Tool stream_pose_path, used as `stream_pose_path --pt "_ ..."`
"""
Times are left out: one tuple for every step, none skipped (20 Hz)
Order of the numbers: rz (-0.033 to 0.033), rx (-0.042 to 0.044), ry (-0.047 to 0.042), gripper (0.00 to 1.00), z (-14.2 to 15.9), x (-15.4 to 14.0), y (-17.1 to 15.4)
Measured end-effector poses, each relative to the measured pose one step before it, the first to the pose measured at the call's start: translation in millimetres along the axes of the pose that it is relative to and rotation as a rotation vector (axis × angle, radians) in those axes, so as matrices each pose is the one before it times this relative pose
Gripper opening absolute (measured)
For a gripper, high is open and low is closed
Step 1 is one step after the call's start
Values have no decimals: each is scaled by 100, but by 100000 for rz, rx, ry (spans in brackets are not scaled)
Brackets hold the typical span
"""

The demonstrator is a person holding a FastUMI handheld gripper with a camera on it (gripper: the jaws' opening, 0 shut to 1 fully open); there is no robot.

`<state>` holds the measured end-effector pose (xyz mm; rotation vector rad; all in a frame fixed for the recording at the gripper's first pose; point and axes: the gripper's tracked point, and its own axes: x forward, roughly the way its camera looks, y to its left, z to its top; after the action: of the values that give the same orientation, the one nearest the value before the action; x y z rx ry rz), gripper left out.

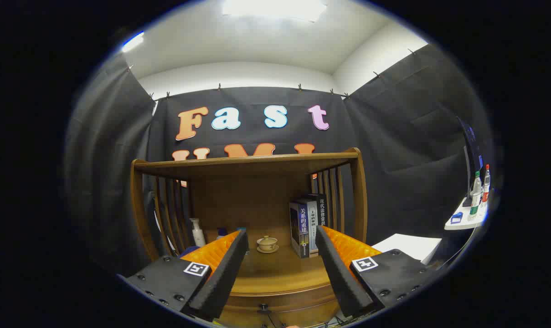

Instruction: Pull open the drawer, take out the items inside it, and place them on the countertop above the cabinet.

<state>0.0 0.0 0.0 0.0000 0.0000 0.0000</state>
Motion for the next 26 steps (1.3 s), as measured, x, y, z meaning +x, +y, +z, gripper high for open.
stream_pose_path --pt "153 -210 6 98 -67 23 125" --pt "80 -241 -141 98 -50 90 40" --pt "-95 -225 -48 98 -116 159 83" --pt "37 -347 29 98 -158 -38 16" --pt "56 -353 137 98 -358 130 57" --pt "144 -308 231 98 -158 79 12" --pt "223 -192 -19 98 -132 92 169" --pt "127 -107 110 98 -122 -6 3" --pt "4 -6 76 98 -117 204 101" --pt "86 220 19 98 4 175 41" --pt "311 359 -57 98 11 63 74" --pt "315 228 -84 98 47 97 164" --pt "50 106 -173 98 2 -2 92" --pt "-40 50 -161 98 -37 -81 -112" --pt "215 1 -367 98 -64 41 141" --pt "330 -86 -175 98 -275 -55 116" --pt "338 -133 134 98 -396 -10 169" --pt "170 -37 595 98 -670 -65 -64" --pt "57 284 819 98 -847 -93 -28" --pt "352 678 943 98 -803 79 111" --pt "390 794 1047 98 -875 13 90" --pt "258 574 1004 98 -954 10 55" --pt "-102 241 649 98 -955 49 -71" --pt "-53 -246 476 98 -817 103 -18" --pt "-205 -563 315 97 -1020 -7 -162" --pt "-200 -505 190 97 -1097 92 -164"
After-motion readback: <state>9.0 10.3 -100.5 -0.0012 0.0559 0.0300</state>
